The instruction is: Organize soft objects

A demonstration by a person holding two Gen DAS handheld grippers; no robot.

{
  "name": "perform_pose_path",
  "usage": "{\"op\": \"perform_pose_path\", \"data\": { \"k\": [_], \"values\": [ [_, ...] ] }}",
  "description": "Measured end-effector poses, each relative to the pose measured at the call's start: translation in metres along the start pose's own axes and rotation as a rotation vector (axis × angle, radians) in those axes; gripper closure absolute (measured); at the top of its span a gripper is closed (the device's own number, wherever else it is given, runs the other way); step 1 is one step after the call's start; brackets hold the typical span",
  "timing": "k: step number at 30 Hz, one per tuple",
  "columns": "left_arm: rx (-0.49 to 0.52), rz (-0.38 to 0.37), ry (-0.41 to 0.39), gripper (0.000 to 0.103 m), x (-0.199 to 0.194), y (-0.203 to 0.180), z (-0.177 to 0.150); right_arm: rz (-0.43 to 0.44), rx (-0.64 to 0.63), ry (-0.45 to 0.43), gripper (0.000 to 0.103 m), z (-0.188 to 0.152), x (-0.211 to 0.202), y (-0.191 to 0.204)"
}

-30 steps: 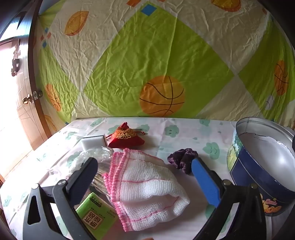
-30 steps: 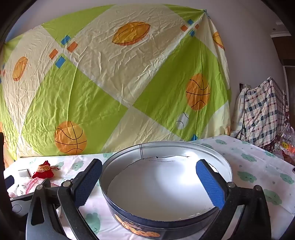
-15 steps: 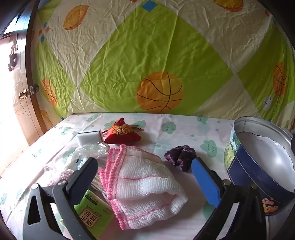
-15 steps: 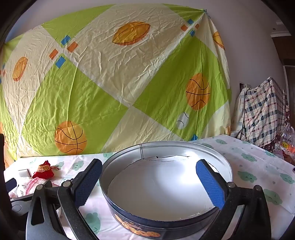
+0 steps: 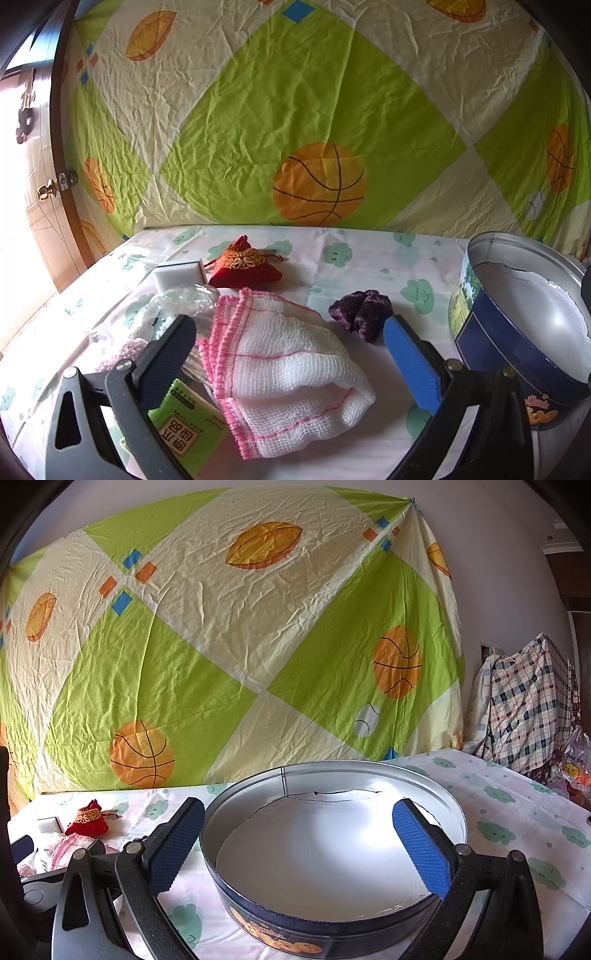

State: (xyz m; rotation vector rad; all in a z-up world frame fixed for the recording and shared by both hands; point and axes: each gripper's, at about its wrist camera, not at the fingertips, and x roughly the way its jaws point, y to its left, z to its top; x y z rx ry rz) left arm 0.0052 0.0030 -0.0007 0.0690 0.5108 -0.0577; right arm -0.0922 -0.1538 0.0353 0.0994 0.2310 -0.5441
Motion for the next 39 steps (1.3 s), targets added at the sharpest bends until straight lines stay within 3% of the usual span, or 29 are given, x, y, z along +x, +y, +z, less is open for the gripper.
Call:
{"op": "perform_pose_path", "data": {
  "k": [39],
  "values": [
    [0.003, 0.001, -0.002, 0.0, -0.001, 0.002, -0.003, 0.025, -0.002, 0.003, 0.0, 0.0, -0.002, 0.002]
  ]
}}
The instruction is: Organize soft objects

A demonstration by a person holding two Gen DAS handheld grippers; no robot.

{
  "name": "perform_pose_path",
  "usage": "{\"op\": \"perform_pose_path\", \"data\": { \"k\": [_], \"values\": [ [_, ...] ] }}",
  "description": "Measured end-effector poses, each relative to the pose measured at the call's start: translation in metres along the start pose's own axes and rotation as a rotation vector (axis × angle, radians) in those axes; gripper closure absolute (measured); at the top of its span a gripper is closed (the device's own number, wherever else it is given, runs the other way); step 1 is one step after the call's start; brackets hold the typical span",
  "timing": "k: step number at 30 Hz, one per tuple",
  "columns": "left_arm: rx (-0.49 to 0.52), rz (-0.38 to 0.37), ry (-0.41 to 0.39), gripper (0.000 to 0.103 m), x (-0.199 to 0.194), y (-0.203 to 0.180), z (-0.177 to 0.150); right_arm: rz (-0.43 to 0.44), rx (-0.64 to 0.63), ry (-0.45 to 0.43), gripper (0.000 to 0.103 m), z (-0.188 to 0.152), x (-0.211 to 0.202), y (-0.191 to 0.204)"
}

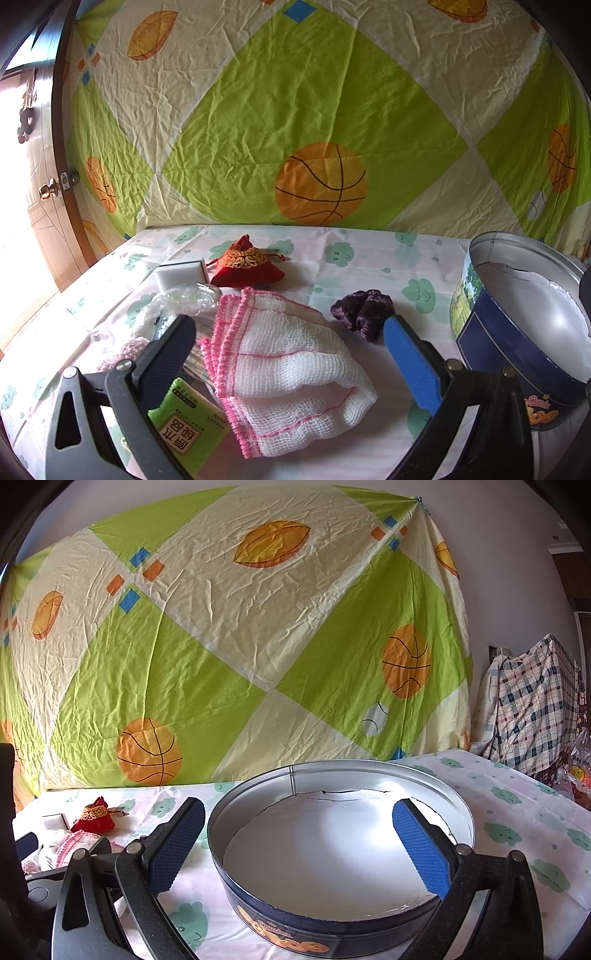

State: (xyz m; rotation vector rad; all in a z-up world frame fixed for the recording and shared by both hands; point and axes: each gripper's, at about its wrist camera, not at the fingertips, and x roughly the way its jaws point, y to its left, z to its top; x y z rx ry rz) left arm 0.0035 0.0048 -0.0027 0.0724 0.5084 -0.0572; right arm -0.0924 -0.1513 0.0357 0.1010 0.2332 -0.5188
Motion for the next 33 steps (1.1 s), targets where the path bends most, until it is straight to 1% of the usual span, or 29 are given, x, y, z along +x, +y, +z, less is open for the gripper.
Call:
{"op": "perform_pose_path", "data": {
  "k": [12, 23, 29, 33],
  "values": [
    [-0.018, 0.024, -0.005, 0.0, -0.002, 0.004, -0.001, 0.015, -0.023, -0.02, 0.0, 0.001, -0.004, 0.004],
    [-0.028, 0.033, 0.034, 0.0, -0.005, 0.01, -0.006, 0.035, -0.031, -0.005, 0.001, 0.001, -0.002, 0.006],
    [-0.043, 0.033, 0.035, 0.0, -0.01, 0.015, -0.01, 0.042, -0.032, -0.005, 0.0, 0.0, -0.002, 0.006],
    [-0.05, 0.039, 0.044, 0.0, -0.011, 0.018, -0.012, 0.062, -0.039, -0.002, 0.001, -0.001, -0.002, 0.008]
  ]
}}
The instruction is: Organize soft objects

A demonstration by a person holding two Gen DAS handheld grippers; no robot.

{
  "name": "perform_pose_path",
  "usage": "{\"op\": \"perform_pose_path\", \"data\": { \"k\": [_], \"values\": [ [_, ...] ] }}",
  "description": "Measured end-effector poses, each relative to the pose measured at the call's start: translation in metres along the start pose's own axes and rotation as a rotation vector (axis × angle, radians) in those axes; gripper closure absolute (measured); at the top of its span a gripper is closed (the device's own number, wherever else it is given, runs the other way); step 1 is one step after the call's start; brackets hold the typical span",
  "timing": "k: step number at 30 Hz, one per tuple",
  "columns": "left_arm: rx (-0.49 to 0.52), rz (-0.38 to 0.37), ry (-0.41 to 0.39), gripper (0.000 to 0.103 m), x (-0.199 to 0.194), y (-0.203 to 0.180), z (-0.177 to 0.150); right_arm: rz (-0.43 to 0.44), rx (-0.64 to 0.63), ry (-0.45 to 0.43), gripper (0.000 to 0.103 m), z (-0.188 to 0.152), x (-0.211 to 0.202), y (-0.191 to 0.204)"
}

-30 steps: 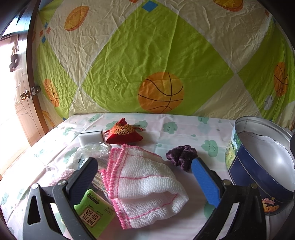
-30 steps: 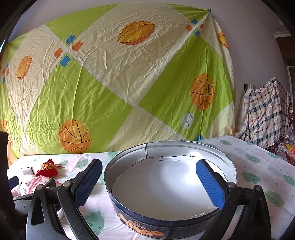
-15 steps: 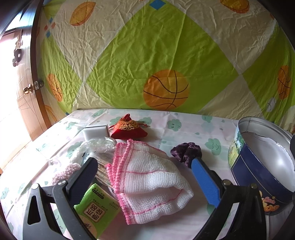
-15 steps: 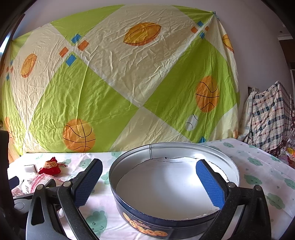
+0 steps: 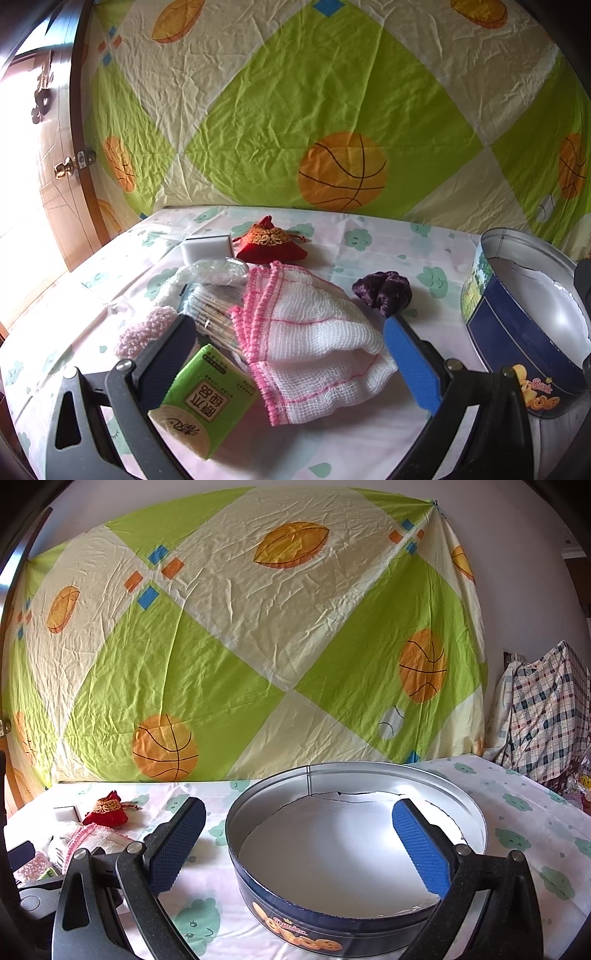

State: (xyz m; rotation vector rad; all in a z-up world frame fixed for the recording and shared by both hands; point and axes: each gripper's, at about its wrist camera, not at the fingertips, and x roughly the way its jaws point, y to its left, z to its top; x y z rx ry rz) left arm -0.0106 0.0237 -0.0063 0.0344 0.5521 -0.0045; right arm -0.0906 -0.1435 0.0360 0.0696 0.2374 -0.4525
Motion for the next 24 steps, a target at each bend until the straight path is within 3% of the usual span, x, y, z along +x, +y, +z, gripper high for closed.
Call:
{"op": "perform_pose_path", "data": {
  "k": [8, 24],
  "values": [
    [0.007, 0.018, 0.026, 0.0, -0.004, 0.008, -0.006, 0.058, -0.03, 0.011, 0.003, -0.002, -0.001, 0.009],
    [-0.007, 0.028, 0.056, 0.0, -0.008, 0.022, -0.013, 0.085, -0.041, 0.027, 0.003, -0.004, -0.001, 0.013]
  ]
}}
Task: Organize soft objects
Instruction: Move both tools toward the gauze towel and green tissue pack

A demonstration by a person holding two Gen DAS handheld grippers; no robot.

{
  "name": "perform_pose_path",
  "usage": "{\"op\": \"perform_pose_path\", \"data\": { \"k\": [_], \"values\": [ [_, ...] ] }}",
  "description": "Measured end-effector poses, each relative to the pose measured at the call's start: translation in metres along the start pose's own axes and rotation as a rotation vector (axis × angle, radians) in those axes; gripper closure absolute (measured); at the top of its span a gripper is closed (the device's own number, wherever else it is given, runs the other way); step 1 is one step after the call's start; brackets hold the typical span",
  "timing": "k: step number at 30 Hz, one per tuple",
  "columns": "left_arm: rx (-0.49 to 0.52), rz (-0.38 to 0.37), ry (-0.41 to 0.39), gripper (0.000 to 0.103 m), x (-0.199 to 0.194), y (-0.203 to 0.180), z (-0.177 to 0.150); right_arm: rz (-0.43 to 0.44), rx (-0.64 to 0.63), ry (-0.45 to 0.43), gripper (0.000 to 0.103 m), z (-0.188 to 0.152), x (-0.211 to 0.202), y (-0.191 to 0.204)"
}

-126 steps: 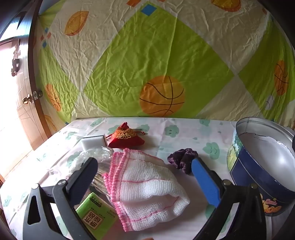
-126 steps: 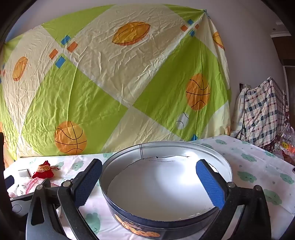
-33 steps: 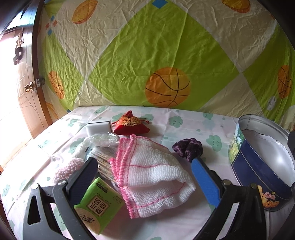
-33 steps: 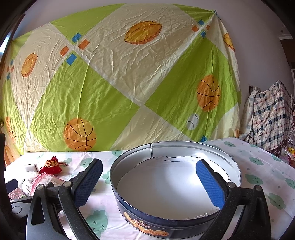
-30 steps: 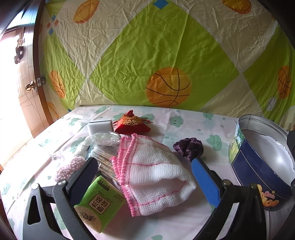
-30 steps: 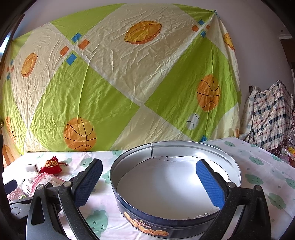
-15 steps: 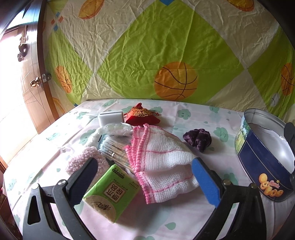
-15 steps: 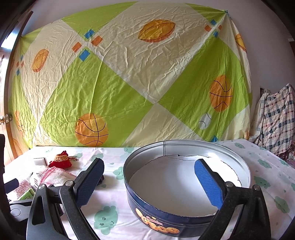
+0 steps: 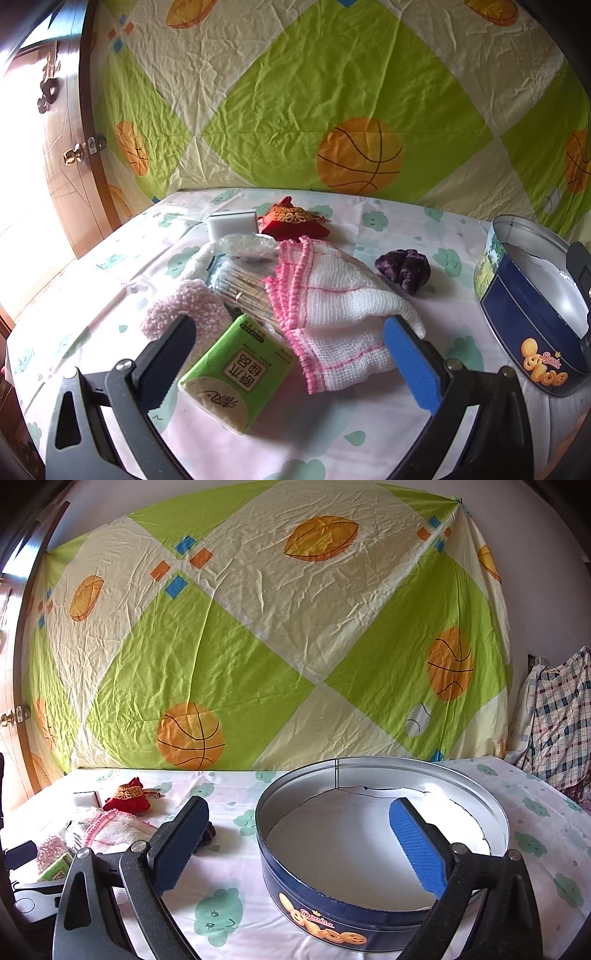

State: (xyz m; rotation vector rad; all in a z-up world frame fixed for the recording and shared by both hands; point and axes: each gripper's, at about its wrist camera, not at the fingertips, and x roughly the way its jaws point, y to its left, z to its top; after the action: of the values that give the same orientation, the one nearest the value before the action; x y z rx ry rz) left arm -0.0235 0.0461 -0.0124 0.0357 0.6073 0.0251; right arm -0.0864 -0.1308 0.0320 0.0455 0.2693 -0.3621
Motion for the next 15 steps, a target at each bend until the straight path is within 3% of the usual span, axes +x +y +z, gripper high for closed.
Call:
{"op": "perform_pose_path", "data": {
  "k": [15],
  "values": [
    [-0.002, -0.009, 0.026, 0.0, 0.0037, 0.0067, -0.0034, 0.013, -0.009, 0.01, 0.003, -0.001, 0.0002, 0.003]
  ]
}}
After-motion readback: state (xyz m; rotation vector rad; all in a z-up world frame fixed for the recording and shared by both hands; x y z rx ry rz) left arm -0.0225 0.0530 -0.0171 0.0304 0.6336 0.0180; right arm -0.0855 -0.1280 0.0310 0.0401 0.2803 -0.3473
